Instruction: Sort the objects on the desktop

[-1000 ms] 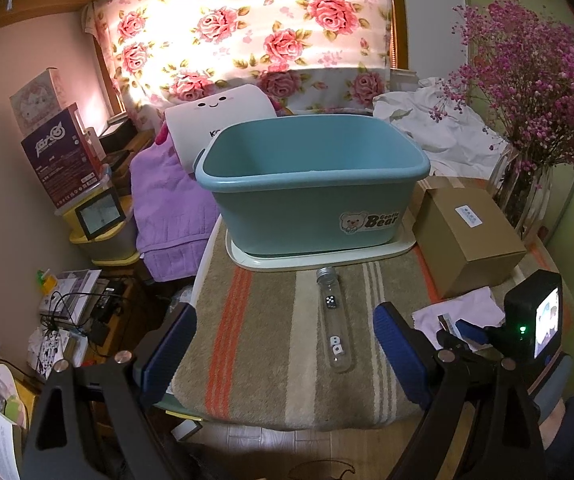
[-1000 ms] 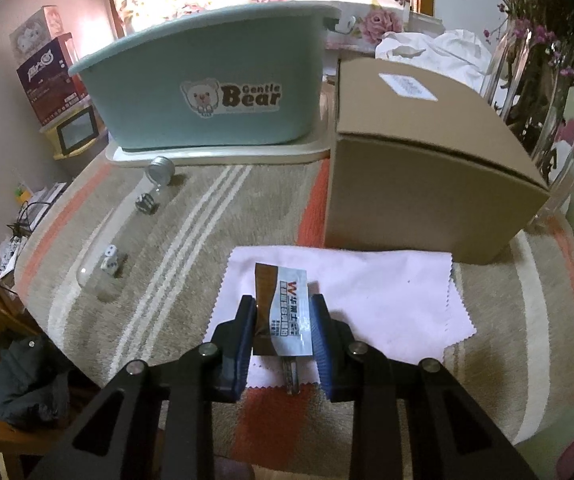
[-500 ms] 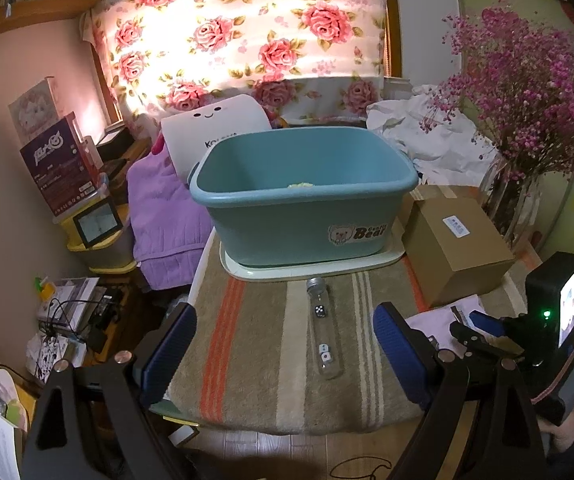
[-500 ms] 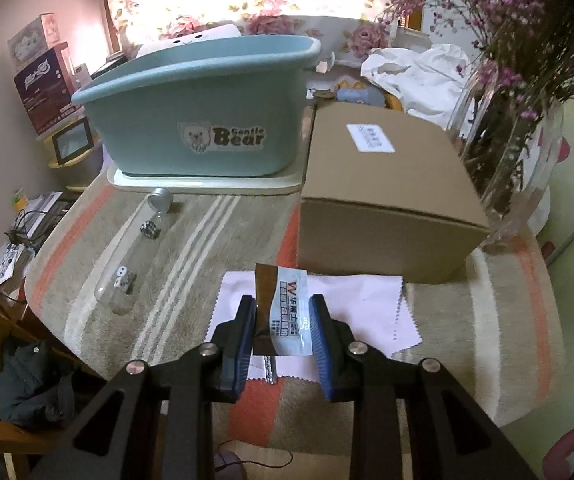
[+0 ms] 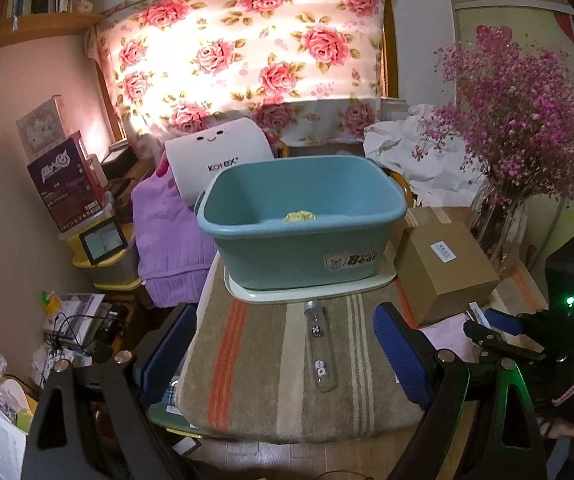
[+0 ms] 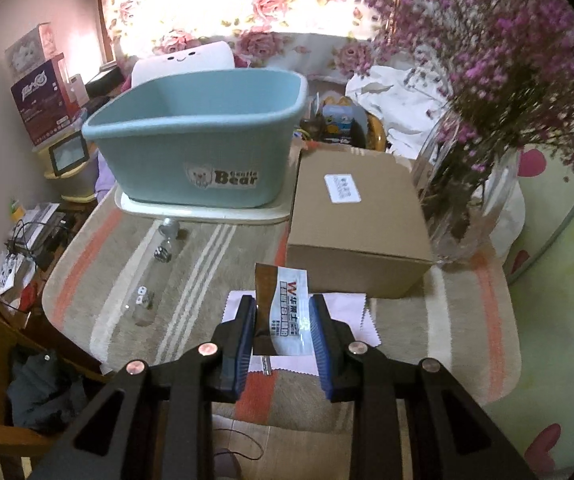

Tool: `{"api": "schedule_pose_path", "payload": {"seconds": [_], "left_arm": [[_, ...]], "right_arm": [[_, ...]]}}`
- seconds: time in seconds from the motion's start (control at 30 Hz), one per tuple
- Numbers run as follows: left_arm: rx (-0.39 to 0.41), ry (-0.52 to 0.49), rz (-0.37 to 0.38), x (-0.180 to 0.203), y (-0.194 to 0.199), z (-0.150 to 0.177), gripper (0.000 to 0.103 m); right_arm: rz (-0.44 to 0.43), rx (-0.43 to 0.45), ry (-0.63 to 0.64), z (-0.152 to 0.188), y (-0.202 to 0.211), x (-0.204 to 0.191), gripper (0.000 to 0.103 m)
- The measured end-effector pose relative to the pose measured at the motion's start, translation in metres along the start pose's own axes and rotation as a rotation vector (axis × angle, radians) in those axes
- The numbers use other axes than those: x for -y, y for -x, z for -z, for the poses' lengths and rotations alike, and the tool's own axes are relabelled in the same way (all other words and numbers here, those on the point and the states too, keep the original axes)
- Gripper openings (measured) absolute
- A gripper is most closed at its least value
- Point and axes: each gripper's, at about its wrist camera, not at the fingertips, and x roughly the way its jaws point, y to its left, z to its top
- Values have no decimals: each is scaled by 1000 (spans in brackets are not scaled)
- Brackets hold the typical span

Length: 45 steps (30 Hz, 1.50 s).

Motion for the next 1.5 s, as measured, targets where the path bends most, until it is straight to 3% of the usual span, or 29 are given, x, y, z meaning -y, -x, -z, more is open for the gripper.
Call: {"api": "schedule_pose_path", "payload": {"seconds": [0.87, 1.5], "left_arm": [[60, -13, 4, 5, 44, -18, 92], [66, -4, -27, -8, 48, -19, 92]], "right_arm": [[28, 36, -31, -34, 104, -1, 29], [2, 58, 16, -58, 99, -28, 29]]}}
